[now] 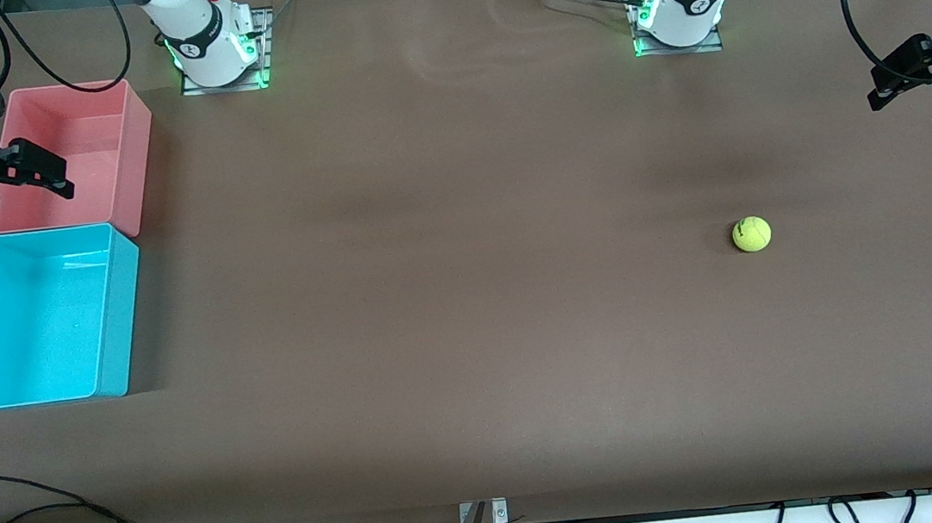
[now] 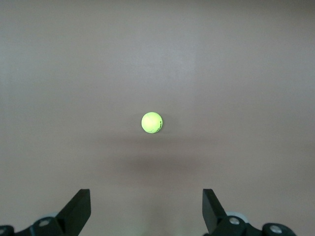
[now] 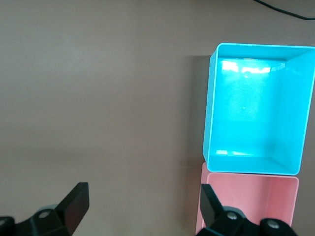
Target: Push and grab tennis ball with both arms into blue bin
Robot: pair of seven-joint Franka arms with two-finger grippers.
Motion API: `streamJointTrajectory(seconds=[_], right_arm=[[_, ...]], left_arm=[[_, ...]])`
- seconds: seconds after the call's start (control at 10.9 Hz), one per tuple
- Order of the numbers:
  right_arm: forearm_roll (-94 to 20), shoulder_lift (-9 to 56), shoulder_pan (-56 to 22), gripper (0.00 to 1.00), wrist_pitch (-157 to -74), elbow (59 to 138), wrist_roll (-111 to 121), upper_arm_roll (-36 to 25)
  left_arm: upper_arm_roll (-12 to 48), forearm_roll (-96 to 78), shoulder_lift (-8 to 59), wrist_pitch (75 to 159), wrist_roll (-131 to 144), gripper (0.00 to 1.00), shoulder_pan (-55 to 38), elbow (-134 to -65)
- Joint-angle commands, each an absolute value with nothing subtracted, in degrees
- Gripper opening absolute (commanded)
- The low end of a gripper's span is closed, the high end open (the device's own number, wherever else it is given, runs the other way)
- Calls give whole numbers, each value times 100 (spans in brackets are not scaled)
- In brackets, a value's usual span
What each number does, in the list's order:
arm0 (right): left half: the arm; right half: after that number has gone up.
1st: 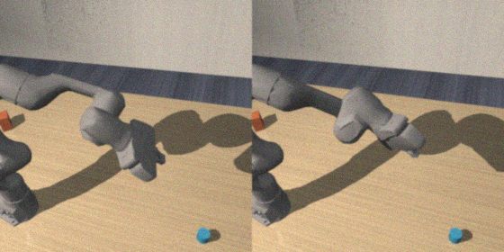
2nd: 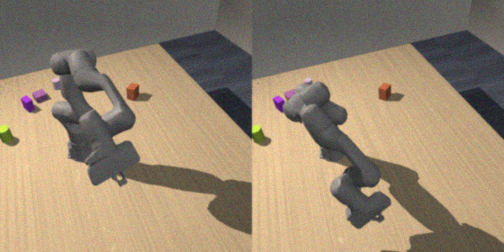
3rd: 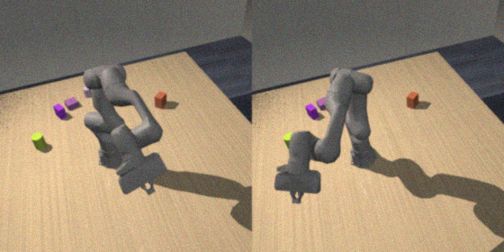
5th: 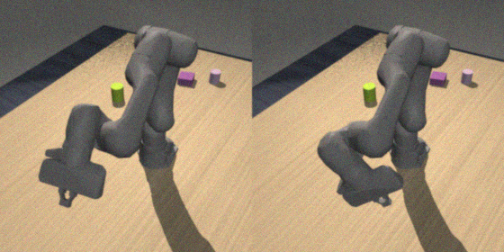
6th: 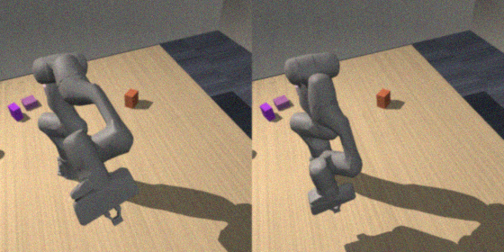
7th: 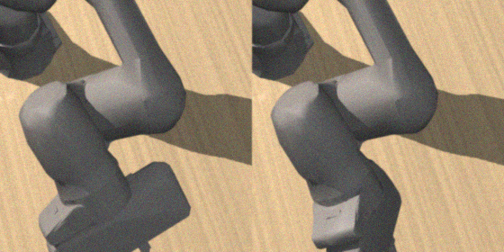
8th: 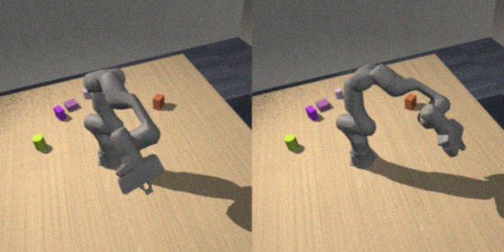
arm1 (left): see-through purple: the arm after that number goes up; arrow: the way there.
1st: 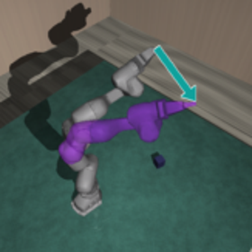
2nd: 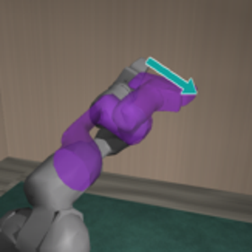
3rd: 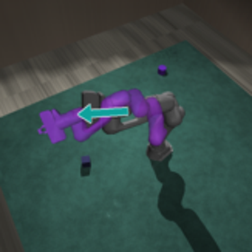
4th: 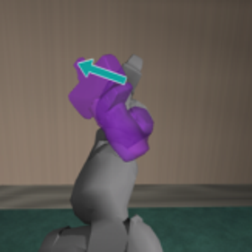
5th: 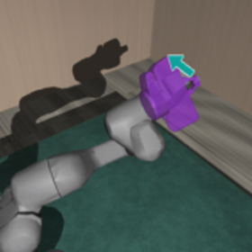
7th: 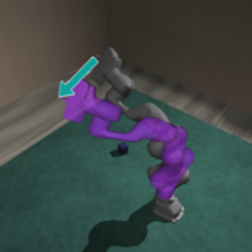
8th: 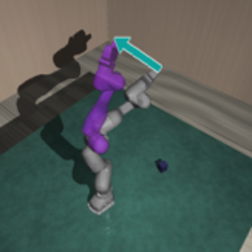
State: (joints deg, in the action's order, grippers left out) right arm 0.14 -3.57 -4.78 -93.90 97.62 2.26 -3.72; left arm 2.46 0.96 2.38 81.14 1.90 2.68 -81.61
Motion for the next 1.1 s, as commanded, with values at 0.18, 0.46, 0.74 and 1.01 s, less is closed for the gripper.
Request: streamJointTrajectory(seconds=[0.18, 0.46, 0.74, 1.01], right_arm=[[-35, -334, -492, 100, -9290, 9633, 167, -360], [-35, -334, -492, 100, -9281, 9633, 158, -360], [-35, -334, -492, 100, -9281, 9633, 167, -360], [-35, -334, -492, 100, -9290, 9633, 167, -360]], left_arm=[[264, 53, 352, 8165, 176, 100, 211, -8007], [272, -9, 230, 8435, 167, 100, 211, -8398], [264, 53, -473, 9491, 167, 100, 281, -9903], [264, 53, -510, 9623, 176, 100, 316, -10203]])
